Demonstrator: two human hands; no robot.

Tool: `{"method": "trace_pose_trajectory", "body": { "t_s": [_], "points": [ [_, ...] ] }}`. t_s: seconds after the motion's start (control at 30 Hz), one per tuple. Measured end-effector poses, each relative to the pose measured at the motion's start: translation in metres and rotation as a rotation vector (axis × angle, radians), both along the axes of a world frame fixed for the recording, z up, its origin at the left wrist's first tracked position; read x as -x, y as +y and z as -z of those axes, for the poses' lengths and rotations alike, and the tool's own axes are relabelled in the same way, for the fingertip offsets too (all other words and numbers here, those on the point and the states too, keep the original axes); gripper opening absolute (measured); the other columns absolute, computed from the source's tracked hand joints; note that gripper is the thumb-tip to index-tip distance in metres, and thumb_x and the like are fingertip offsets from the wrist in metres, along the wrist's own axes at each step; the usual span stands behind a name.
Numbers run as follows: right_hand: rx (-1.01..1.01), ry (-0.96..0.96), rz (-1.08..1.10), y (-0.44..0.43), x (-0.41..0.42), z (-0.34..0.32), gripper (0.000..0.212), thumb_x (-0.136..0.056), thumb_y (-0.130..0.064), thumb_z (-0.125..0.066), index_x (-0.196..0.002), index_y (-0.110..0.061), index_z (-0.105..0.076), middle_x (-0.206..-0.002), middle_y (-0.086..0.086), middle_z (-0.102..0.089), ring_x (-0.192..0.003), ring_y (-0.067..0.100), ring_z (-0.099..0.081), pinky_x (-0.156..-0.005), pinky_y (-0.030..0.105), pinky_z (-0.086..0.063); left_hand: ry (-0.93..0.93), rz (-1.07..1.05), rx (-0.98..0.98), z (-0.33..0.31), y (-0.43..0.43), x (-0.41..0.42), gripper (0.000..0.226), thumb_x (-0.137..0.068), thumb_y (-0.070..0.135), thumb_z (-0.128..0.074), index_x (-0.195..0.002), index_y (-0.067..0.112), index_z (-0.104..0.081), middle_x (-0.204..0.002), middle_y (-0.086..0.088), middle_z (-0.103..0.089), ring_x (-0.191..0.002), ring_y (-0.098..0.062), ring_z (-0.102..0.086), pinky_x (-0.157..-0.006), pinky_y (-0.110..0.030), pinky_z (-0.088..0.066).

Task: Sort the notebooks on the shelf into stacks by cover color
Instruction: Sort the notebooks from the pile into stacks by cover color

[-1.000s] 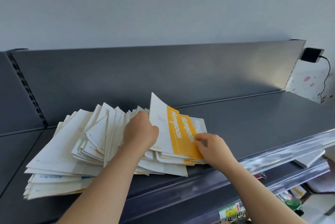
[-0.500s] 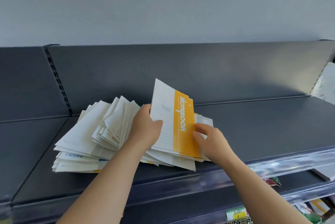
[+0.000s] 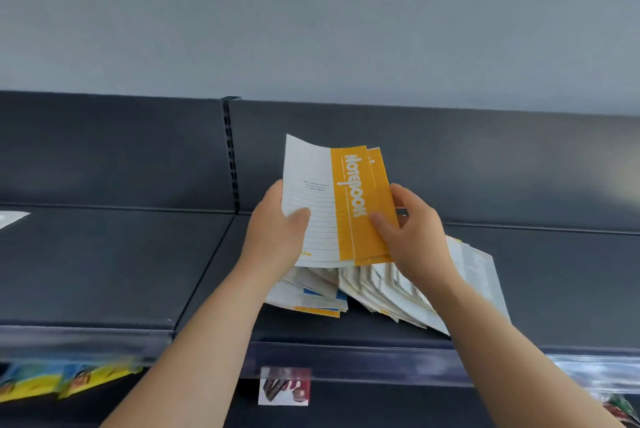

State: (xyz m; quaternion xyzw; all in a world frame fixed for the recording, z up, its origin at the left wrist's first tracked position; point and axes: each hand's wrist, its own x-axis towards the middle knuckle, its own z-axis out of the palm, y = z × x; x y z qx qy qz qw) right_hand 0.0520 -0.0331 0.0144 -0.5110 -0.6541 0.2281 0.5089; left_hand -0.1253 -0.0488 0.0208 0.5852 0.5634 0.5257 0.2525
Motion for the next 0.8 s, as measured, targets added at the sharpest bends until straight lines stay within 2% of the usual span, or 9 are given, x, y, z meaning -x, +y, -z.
{"method": "trace_pose_trajectory", "body": {
  "t_s": [0.1, 0.2, 0.3, 0.37, 0.47, 0.53, 0.67, 0.8],
  "points": [
    [-0.027, 0.01, -0.061, -0.007, 0.047, -0.009, 0.026, -0.092, -0.021, -0.058, -0.098, -0.043, -0.045, -0.101, -0.016, -0.056, -0.092, 0.009, -0.057, -0.081, 0.031, -0.052, -0.008, -0.002, 0.048, -0.003, -0.011, 0.046, 0.039, -0.09, 0.007, -0.04, -0.119, 0.031, -0.051, -0.111, 0.02, -0.06, -0.098, 0.002, -0.056, -0.065, -0.016, -0.043],
    [-0.027, 0.004, -0.097, -0.012, 0.095, -0.012, 0.023, -0.092, -0.025, -0.058, -0.105, -0.04, -0.046, -0.11, -0.012, -0.058, -0.097, 0.013, -0.059, -0.083, 0.033, -0.052, -0.006, -0.026, 0.073, -0.007, -0.024, 0.092, 0.04, -0.089, 0.003, -0.038, -0.12, 0.027, -0.046, -0.111, 0.019, -0.058, -0.097, 0.002, -0.054, -0.065, -0.015, -0.041],
    [-0.012, 0.005, -0.136, -0.017, 0.149, -0.011, 0.024, -0.093, -0.021, -0.056, -0.097, -0.041, -0.045, -0.098, -0.017, -0.056, -0.093, 0.015, -0.06, -0.077, 0.03, -0.051, -0.016, -0.099, 0.094, -0.009, -0.036, 0.148, 0.041, -0.089, 0.002, -0.041, -0.123, 0.024, -0.044, -0.111, 0.017, -0.06, -0.095, 0.0, -0.056, -0.061, -0.015, -0.043],
    [0.006, 0.009, -0.166, -0.022, 0.185, -0.009, 0.019, -0.091, -0.015, -0.056, -0.088, -0.033, -0.05, -0.089, -0.016, -0.057, -0.087, 0.02, -0.062, -0.072, 0.033, -0.053, 0.015, -0.138, 0.11, -0.008, -0.045, 0.185, 0.042, -0.087, 0.002, -0.042, -0.123, 0.023, -0.047, -0.114, 0.014, -0.062, -0.098, -0.005, -0.059, -0.059, -0.013, -0.043],
    [0.031, -0.018, -0.213, -0.027, 0.237, 0.0, 0.008, -0.091, -0.015, -0.055, -0.094, -0.022, -0.058, -0.096, -0.003, -0.065, -0.086, 0.019, -0.063, -0.073, 0.034, -0.055, 0.029, -0.177, 0.112, -0.006, -0.061, 0.235, 0.035, -0.089, 0.001, -0.044, -0.112, 0.026, -0.05, -0.11, 0.014, -0.062, -0.099, -0.007, -0.058, -0.06, -0.013, -0.043],
    [0.061, 0.0, -0.247, -0.029, 0.27, 0.008, 0.011, -0.091, -0.018, -0.054, -0.097, -0.025, -0.059, -0.098, -0.004, -0.066, -0.086, 0.017, -0.064, -0.075, 0.039, -0.057, 0.048, -0.185, 0.116, -0.004, -0.071, 0.264, 0.036, -0.091, 0.0, -0.044, -0.102, 0.034, -0.05, -0.104, 0.017, -0.059, -0.097, -0.007, -0.056, -0.062, -0.013, -0.041],
    [0.113, -0.024, -0.287, -0.031, 0.33, 0.022, 0.023, -0.091, -0.019, -0.053, -0.097, -0.041, -0.054, -0.103, -0.01, -0.064, -0.092, 0.011, -0.062, -0.081, 0.039, -0.055, 0.106, -0.227, 0.154, 0.009, -0.08, 0.321, 0.036, -0.094, 0.003, -0.043, -0.113, 0.031, -0.053, -0.106, 0.016, -0.058, -0.096, -0.007, -0.054, -0.06, -0.012, -0.04],
    [0.172, -0.049, -0.317, -0.025, 0.379, 0.034, 0.024, -0.089, -0.019, -0.054, -0.103, -0.039, -0.054, -0.107, -0.009, -0.063, -0.095, 0.013, -0.061, -0.083, 0.041, -0.055, 0.136, -0.279, 0.201, 0.022, -0.078, 0.371, 0.033, -0.094, 0.004, -0.046, -0.116, 0.026, -0.055, -0.109, 0.014, -0.058, -0.095, -0.006, -0.054, -0.057, -0.01, -0.038]
  ]
}}
